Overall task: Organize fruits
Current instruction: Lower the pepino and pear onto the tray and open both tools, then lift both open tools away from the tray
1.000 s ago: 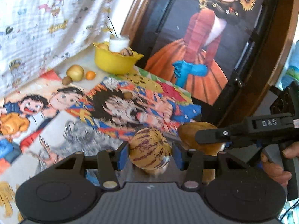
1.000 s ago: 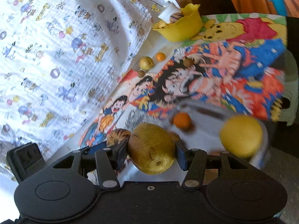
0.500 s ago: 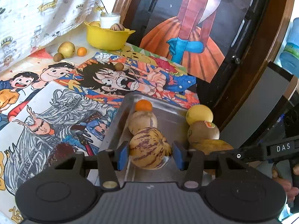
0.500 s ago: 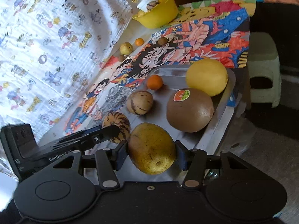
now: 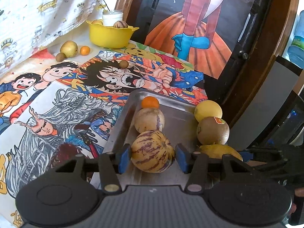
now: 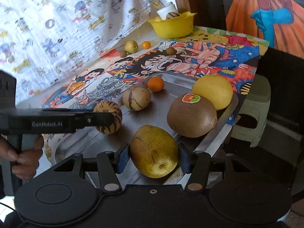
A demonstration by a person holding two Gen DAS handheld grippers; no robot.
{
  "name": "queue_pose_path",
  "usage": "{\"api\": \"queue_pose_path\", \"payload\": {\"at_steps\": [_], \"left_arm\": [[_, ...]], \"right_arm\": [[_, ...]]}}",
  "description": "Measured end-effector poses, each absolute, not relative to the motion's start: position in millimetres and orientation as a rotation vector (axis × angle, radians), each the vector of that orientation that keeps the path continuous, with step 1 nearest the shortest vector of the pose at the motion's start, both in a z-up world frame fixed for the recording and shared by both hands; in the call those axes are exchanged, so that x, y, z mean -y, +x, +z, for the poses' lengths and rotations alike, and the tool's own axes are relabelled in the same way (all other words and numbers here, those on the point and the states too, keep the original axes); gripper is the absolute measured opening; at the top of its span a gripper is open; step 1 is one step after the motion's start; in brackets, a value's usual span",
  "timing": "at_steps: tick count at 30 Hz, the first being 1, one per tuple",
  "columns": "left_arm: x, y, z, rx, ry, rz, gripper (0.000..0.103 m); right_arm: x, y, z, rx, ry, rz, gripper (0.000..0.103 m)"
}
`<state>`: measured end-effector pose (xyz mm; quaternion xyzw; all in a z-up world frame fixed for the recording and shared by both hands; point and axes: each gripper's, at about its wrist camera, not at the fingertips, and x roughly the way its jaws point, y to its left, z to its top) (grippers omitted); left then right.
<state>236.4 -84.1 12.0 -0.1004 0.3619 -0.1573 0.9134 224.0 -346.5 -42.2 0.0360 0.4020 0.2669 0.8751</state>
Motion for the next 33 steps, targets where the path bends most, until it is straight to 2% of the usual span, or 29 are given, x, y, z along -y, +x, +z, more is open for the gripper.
{"api": "queue_pose_path", "payload": {"at_steps": [4, 8, 10, 12, 14, 16, 21, 23, 33], "left_arm": [[83.0, 234.4, 12.7, -0.754, -0.207, -0.325, 0.057], [77.7, 229.8, 12.6, -0.751, -0.222, -0.313, 0.065], [72.7, 225.4, 14.0, -0.746, -0.24, -0.311, 0.071], [67.8, 219.3, 16.7, -0.733, -0.259, -0.304, 0.075], [62.7, 212.4, 19.5, -0.714, -0.272, -0.307, 0.084], [56.4, 204.4, 21.4, -0.694, -0.284, -0.304, 0.087], [45.2, 183.8, 27.2, -0.658, -0.292, -0.286, 0.099], [42.2, 172.4, 30.6, -0.637, -0.267, -0.278, 0.102], [29.8, 124.7, 23.2, -0.661, -0.126, -0.23, 0.102]], "right_arm": [[350.5, 219.8, -41.3, -0.831, 0.108, 0.558, 0.061], [354.1, 209.6, -35.4, -0.812, 0.119, 0.544, 0.064], [354.8, 201.3, -31.5, -0.81, 0.116, 0.523, 0.08], [354.3, 190.4, -27.2, -0.792, 0.1, 0.519, 0.083], [351.9, 176.6, -22.4, -0.77, 0.064, 0.507, 0.087], [347.8, 163.5, -18.7, -0.757, 0.014, 0.48, 0.094], [337.4, 138.9, -15.3, -0.765, -0.033, 0.46, 0.102], [334.2, 132.9, -16.6, -0.785, -0.03, 0.449, 0.102], [308.0, 110.9, -25.6, -0.92, -0.053, 0.384, 0.102]]}}
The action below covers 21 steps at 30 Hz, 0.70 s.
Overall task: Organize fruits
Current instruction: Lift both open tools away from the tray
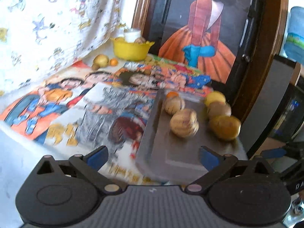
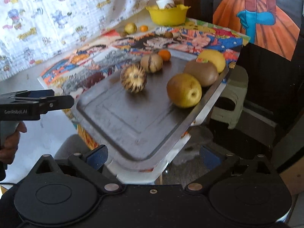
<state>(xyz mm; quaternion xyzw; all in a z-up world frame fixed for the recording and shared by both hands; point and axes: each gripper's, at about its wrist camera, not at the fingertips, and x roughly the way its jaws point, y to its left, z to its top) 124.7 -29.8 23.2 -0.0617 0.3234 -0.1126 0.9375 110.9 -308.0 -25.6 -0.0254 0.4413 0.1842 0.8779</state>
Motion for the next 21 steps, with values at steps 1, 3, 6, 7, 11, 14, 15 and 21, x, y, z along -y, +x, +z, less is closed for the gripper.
{"api": "queue_pose_path", "payload": {"at_steps": [1, 3, 6, 7, 11, 14, 15, 21], "left_arm": [[26.6, 120.3, 20.9, -0.67, -0.118, -0.223, 0.102], [21.7, 113.7, 17.7, -0.68, -0.104, -0.206, 0.102], [14.0, 106.0, 16.3, -0.686, -0.098, -0.19, 0.102], [11.3, 103.8, 16.0, -0.689, -0.097, -0.184, 0.102], [5.1, 98.8, 15.7, -0.698, -0.083, -0.144, 0.102], [0.9, 97.3, 16.5, -0.701, -0.079, -0.097, 0.102], [-1.6, 97.6, 17.1, -0.703, -0.084, -0.085, 0.102], [-11.8, 100.2, 21.7, -0.704, -0.093, -0.038, 0.102]], "right_arm": [[305.8, 108.8, -25.2, -0.926, -0.058, 0.384, 0.102], [303.1, 105.6, -23.6, -0.936, -0.066, 0.395, 0.102], [297.1, 104.0, -19.6, -0.948, -0.085, 0.408, 0.102], [295.4, 103.7, -18.3, -0.949, -0.087, 0.416, 0.102], [286.1, 102.4, -11.0, -0.94, -0.098, 0.45, 0.102], [280.1, 103.2, -5.1, -0.929, -0.094, 0.481, 0.102], [278.0, 104.1, -3.2, -0.928, -0.092, 0.49, 0.102], [268.3, 109.2, 4.6, -0.916, -0.087, 0.513, 0.102]]}}
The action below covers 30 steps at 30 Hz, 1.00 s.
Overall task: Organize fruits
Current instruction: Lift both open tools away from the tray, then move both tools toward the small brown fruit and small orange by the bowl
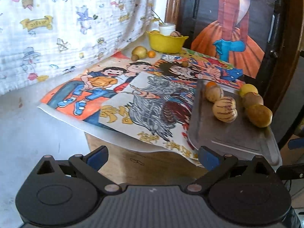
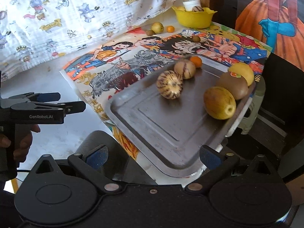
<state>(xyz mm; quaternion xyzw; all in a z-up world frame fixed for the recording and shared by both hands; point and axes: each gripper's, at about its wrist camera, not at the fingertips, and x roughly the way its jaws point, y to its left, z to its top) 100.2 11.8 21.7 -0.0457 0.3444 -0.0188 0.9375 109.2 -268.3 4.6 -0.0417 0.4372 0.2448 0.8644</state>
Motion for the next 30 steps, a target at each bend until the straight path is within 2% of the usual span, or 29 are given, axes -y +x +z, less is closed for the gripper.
{"api": "queue_pose_path", "payload": {"at_steps": [24, 30], "left_arm": [[-52.6, 119.6, 27.0, -0.697, -0.137, 0.103, 0.102], [-56.9, 141.0, 46.7, -0.662, -0.083, 0.12, 0.102]], "right_arm": [[230.2, 175.4, 28.6, -0.799, -0.1, 0.597, 0.102], [236.9, 202.2, 70.3, -0.623, -0.197, 0.685, 0.102]]}}
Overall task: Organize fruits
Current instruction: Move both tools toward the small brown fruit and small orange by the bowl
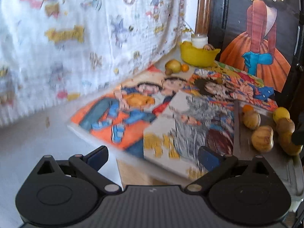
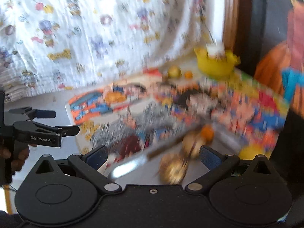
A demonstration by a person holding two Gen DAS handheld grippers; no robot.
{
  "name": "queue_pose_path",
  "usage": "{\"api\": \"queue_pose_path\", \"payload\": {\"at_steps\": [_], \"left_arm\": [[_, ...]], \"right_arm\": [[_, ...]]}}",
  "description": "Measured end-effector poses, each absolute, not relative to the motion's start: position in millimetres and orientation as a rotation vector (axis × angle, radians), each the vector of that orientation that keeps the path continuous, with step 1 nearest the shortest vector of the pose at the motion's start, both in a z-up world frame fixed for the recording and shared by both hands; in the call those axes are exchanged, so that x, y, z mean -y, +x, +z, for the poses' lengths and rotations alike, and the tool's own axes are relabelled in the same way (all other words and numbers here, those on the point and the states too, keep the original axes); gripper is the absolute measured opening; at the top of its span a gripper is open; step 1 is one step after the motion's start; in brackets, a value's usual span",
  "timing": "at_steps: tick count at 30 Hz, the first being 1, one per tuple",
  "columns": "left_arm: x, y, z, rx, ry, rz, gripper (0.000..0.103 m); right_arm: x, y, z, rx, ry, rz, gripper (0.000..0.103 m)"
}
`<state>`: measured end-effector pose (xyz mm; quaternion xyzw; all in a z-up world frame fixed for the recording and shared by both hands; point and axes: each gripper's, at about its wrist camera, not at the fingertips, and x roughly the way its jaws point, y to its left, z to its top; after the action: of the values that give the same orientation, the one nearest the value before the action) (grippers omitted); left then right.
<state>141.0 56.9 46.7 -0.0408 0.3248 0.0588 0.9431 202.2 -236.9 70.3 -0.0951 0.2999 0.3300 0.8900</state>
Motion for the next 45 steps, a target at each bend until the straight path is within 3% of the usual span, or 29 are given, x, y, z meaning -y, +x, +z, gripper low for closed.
{"api": "queue_pose_path", "payload": {"at_steps": [13, 22, 27, 37, 45], "left_arm": [[-57.3, 211.3, 113.9, -0.5, -0.075, 0.071, 0.103], [-45.6, 263.8, 113.0, -0.464, 0.05, 0.022, 0.103], [-36.8, 307.5, 94.3, -0.476, 0.109, -0.029, 0.103], [-44.0, 409.2, 33.1, -0.561, 0.175, -0.087, 0.102], [-62.7, 454.0, 5.1, -0.575, 0.123, -0.086, 0.102]], "right_arm": [[246.2, 269.2, 125.9, -0.4, -0.37, 0.789, 0.102], [232.1, 355.6, 145.8, -0.437, -0.424, 0.797, 0.102], [210.5, 411.6, 125.9, -0.41, -0.478, 0.86, 0.102], [164.9, 526.6, 31.3, -0.553, -0.527, 0.817, 0.099], [132.6, 573.5, -10.9, -0.555, -0.564, 0.812, 0.096]]}}
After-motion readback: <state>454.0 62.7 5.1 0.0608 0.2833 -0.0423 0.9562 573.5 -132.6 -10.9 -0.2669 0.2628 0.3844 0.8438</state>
